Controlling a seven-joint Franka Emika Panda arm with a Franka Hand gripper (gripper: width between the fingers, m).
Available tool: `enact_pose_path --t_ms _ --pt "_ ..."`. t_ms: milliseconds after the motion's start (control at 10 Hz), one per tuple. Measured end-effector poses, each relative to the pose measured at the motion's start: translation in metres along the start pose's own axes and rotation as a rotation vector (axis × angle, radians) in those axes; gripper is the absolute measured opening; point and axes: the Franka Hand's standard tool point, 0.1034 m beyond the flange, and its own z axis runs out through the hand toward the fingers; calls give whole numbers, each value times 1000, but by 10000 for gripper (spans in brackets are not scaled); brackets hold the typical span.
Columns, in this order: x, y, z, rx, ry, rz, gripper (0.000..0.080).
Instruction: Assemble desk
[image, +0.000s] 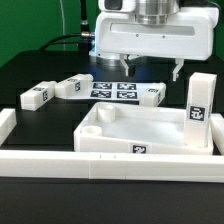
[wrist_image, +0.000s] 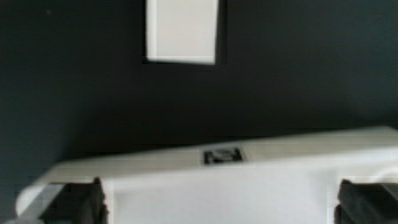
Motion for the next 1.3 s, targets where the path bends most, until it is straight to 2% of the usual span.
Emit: enact_pose_path --t_ms 200,300,600,700,900,1100,1300 --pt "0 7 5 5 -80 -5 649" --pt "-5 7 10 8 -150 -4 649" --pt "-7 10 10 -7 -342 -3 649" --pt "-7 7 11 -3 -409 -46 649" --pt "-3 10 16 2 -500 -85 649" --pt "-8 12 18 -8 -632 -82 649" --pt "-6 5 20 1 -615 -88 649"
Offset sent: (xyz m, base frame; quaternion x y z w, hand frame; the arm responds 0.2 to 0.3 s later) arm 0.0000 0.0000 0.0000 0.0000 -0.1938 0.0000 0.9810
